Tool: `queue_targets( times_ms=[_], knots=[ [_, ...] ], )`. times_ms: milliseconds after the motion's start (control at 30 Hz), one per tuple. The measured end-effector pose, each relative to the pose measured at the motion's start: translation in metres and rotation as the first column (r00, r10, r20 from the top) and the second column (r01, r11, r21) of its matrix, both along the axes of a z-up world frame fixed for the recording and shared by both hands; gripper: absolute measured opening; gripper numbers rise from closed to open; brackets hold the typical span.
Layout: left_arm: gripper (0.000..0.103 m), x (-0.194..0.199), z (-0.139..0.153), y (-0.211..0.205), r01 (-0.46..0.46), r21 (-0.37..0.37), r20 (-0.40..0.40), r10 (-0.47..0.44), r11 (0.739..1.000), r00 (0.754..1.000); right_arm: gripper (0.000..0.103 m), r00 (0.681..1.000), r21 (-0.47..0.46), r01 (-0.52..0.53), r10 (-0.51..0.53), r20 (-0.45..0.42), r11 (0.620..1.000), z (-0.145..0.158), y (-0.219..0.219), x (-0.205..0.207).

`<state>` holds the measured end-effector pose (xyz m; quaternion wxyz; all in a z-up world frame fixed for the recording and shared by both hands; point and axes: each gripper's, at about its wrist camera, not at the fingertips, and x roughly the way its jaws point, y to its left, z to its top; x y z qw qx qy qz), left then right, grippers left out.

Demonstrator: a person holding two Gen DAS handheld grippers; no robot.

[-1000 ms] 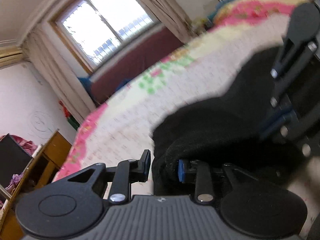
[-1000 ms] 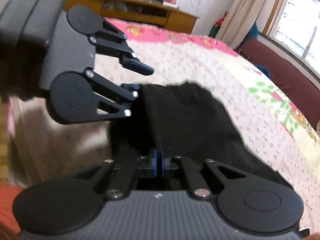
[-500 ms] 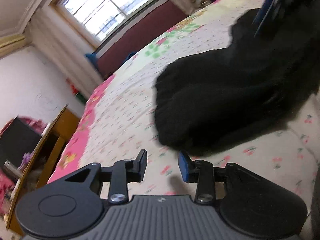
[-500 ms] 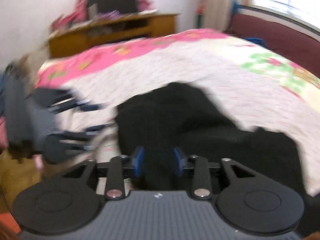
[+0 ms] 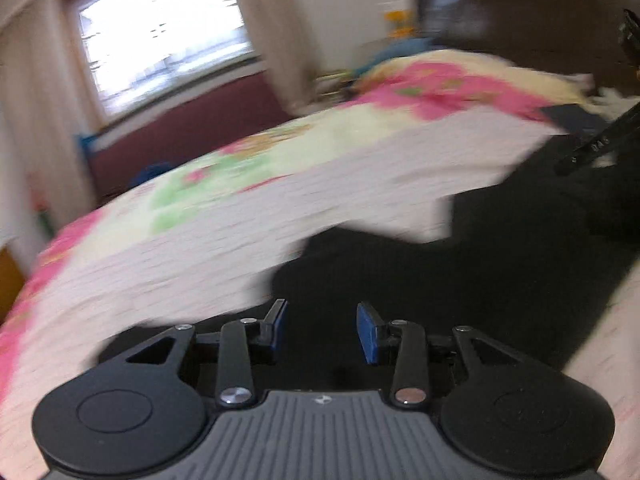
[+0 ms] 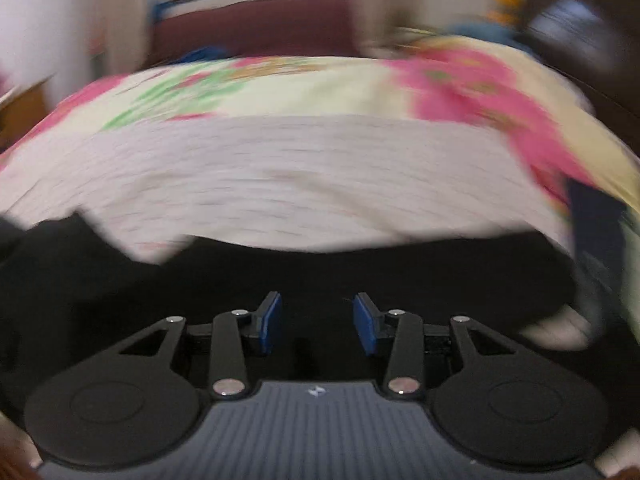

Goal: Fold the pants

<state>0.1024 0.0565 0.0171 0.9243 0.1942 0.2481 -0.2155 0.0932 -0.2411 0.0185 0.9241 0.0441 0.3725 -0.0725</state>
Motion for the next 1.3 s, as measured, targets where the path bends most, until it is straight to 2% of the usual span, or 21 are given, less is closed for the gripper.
queue_targets(
  times_ms=[133,267,367,500,733,767,833,1000,1067,1100,1133,1200,1300],
  knots=[
    [0.052,-0.008,-0.009,-0.077,0.183,0.000,-0.025,-0.183,0.983,0.983,0.043,0.978,0.111,0.210,-0.208,-0.025,0.971,-0.019,-0.079,-0.038],
    [0.053,-0.017,-0.015,-0.135,0.295,0.070,-0.009,-0.295,0.953,0.956,0.043,0.952,0.325,0.281,-0.305,0.025,0.903,-0.023,-0.123,-0.042],
    [0.054,-0.015,-0.021,-0.158,0.318,0.106,-0.029,-0.317,0.942,0.948,0.043,0.949,0.411,0.257,-0.308,0.061,0.875,-0.031,-0.132,-0.029],
    [0.054,-0.011,-0.030,-0.169,0.316,0.157,-0.045,-0.313,0.936,0.949,0.043,0.939,0.419,0.289,-0.340,0.052,0.861,-0.048,-0.136,-0.006],
    [0.055,-0.019,-0.035,-0.181,0.333,0.195,-0.044,-0.331,0.923,0.943,0.043,0.886,0.590,0.343,-0.460,0.055,0.731,-0.071,-0.163,0.009],
    [0.055,-0.019,-0.035,-0.182,0.336,0.201,-0.034,-0.336,0.920,0.941,0.043,0.881,0.598,0.345,-0.469,0.059,0.724,-0.070,-0.163,0.004],
    [0.057,-0.018,-0.035,-0.182,0.344,0.190,-0.030,-0.345,0.919,0.938,0.041,0.876,0.580,0.348,-0.476,0.078,0.736,-0.070,-0.162,-0.003],
    [0.059,-0.017,-0.041,-0.184,0.344,0.187,-0.033,-0.344,0.920,0.938,0.042,0.863,0.633,0.342,-0.499,0.082,0.694,-0.080,-0.171,0.015],
    [0.059,-0.016,-0.040,-0.185,0.340,0.179,-0.038,-0.339,0.923,0.940,0.023,0.866,0.634,0.353,-0.497,0.059,0.689,-0.078,-0.173,0.021],
    [0.059,-0.016,-0.039,-0.185,0.338,0.181,-0.039,-0.336,0.924,0.941,0.007,0.871,0.646,0.347,-0.489,0.047,0.680,-0.074,-0.174,0.021],
    [0.059,-0.016,-0.039,-0.185,0.336,0.185,-0.038,-0.334,0.924,0.942,0.007,0.874,0.662,0.331,-0.484,0.055,0.673,-0.068,-0.174,0.016],
    [0.058,-0.016,-0.034,-0.185,0.337,0.186,-0.033,-0.337,0.923,0.941,0.005,0.875,0.670,0.275,-0.468,0.122,0.689,-0.044,-0.173,0.000],
    [0.047,-0.021,-0.021,-0.179,0.333,0.165,0.006,-0.338,0.929,0.941,0.005,0.877,0.630,0.196,-0.422,0.229,0.752,-0.003,-0.168,-0.033]
  ],
)
